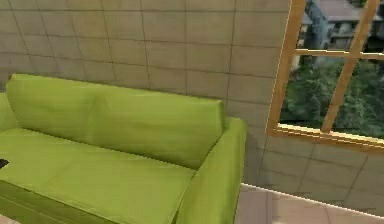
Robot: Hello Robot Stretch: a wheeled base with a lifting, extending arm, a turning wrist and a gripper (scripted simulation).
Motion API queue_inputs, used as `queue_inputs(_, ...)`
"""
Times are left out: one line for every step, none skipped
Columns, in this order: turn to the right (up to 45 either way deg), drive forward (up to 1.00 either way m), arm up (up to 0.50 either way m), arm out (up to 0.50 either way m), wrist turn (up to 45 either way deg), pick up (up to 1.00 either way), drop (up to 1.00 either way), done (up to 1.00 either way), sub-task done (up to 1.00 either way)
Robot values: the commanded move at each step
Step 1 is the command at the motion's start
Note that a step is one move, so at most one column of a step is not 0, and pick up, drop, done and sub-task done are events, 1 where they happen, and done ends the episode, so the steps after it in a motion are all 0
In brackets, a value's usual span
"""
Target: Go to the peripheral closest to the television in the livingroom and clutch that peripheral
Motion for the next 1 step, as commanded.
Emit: queue_inputs(-45.0, 0.0, 0.0, 0.0, 0.0, 0.0, 0.0, 0.0, 0.0)
